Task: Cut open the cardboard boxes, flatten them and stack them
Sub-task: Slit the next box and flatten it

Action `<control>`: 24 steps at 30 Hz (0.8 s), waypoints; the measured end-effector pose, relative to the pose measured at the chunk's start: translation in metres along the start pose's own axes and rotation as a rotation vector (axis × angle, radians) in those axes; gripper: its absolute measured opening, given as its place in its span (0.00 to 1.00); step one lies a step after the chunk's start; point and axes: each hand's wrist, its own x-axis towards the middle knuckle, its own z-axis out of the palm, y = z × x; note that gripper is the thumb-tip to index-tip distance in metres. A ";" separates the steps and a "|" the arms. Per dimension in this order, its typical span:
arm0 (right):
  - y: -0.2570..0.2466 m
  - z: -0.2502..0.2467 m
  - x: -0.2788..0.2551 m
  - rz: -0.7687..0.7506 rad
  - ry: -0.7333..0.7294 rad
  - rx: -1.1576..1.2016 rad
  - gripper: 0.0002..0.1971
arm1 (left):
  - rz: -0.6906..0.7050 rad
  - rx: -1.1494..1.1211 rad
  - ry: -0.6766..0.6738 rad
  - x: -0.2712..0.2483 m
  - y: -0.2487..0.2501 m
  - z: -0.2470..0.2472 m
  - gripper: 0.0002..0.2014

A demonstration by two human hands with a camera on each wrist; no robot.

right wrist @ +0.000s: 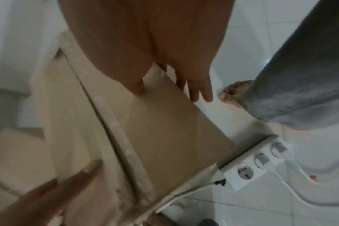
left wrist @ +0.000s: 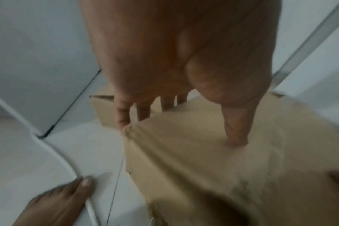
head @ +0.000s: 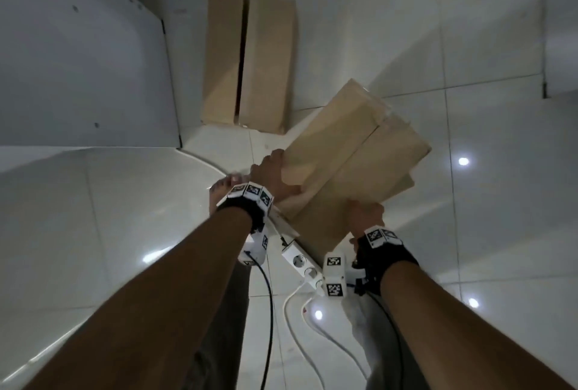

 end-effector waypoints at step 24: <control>-0.256 0.016 -0.816 -1.615 -0.554 -0.049 0.07 | 0.329 -0.219 1.193 -0.615 -0.171 -0.449 0.45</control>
